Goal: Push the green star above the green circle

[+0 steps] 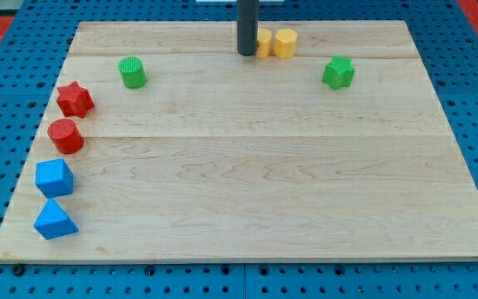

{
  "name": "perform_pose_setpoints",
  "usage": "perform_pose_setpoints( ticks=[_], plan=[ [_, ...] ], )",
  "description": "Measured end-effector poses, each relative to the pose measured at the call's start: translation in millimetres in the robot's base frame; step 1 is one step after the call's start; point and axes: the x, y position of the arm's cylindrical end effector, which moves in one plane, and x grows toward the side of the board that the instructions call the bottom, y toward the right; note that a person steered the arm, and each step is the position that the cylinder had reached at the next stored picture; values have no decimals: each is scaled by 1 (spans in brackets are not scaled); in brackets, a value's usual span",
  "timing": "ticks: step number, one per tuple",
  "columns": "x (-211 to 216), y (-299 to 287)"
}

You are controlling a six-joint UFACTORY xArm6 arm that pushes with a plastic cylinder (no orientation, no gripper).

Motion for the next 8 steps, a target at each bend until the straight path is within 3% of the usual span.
perform_pose_setpoints(
  ticks=[1,2,3,4,5,6,7,8],
  plan=[
    [26,9],
    [84,20],
    [99,87],
    [73,170],
    [40,197],
    [33,109],
    [33,-23],
    [42,22]
  ],
)
